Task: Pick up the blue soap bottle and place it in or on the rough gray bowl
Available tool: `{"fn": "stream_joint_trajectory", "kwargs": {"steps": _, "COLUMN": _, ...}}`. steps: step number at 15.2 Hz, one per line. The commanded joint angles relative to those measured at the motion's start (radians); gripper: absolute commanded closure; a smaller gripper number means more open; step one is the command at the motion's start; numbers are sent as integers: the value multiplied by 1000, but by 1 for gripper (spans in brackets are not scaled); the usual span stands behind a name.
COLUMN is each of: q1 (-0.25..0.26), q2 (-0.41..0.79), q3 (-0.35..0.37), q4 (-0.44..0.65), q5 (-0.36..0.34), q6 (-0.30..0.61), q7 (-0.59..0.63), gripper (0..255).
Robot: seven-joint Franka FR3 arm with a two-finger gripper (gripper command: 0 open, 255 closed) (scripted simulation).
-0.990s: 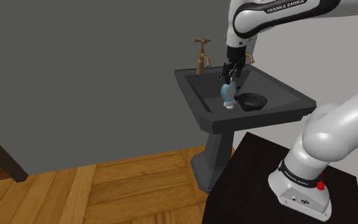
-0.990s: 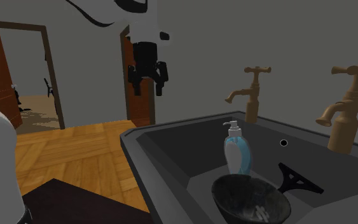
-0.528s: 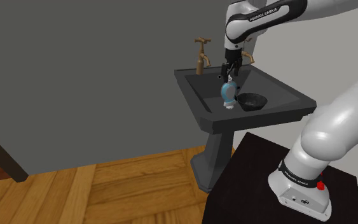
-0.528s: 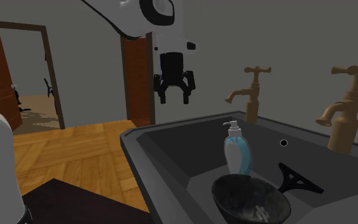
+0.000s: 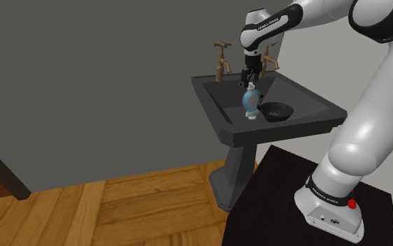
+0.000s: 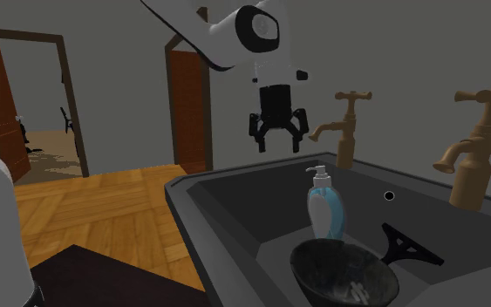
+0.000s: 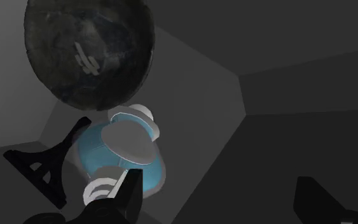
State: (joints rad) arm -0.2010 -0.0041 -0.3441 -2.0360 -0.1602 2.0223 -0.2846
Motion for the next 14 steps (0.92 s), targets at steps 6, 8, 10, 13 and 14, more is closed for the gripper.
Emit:
{"fn": "stream_joint_trajectory", "kwargs": {"steps": 6, "q1": -71, "q2": 249, "q3": -41, "q4": 235, "q5": 75, "q6": 31, "q7": -119, "gripper": 0}}
{"fn": "stream_joint_trajectory", "kwargs": {"steps": 8, "q1": -95, "q2": 317, "q3": -44, "q4": 307, "q5": 97, "q6": 29, "q7": -146, "gripper": 0}}
{"fn": "stream_joint_trajectory", "kwargs": {"steps": 10, "q1": -99, "q2": 326, "q3": -43, "q4": 293, "q5": 100, "q6": 52, "q7": -147, "gripper": 0}}
{"fn": "stream_joint_trajectory", "kwargs": {"steps": 13, "q1": -104, "q2": 342, "q3": -42, "q4": 273, "q5": 106, "q6": 87, "q7": -151, "gripper": 0}}
{"fn": "stream_joint_trajectory", "kwargs": {"steps": 14, "q1": -106, "q2": 348, "q3": -42, "q4": 268, "q5": 107, "q6": 99, "q7": -152, "gripper": 0}}
